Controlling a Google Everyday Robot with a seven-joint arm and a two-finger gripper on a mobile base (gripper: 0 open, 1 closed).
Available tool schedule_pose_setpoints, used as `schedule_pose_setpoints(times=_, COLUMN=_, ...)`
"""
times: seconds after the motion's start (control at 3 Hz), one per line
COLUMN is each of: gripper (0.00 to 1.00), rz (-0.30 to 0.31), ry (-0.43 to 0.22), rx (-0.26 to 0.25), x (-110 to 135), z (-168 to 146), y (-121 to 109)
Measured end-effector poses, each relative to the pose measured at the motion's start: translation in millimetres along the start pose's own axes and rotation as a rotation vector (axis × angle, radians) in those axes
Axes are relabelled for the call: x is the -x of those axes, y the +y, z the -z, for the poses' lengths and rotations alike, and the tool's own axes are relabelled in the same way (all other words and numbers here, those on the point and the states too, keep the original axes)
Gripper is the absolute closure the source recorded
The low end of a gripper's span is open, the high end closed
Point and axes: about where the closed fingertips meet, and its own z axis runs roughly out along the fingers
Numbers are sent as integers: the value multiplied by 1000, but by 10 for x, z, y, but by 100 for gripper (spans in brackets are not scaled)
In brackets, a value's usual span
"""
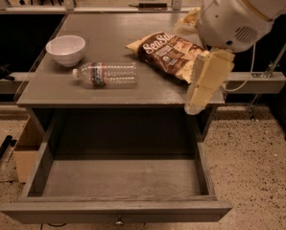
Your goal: Place water bottle into top drawer
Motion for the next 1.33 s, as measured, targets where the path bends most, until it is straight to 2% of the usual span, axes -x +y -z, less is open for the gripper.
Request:
schedule_pose_setpoints(times=0.33, gripper=0, rz=29, ry=52, rx=2, x=129, z=-183, y=-124)
schedule_pose_setpoints(times=1.0, gripper=0, rz=31, ry=135, rx=13, x=102, z=-563, y=-277)
schedule_pose_setpoints(times=1.33, gripper=0, rz=28, ry=129, rx=7, x=82, z=-613, y=-352)
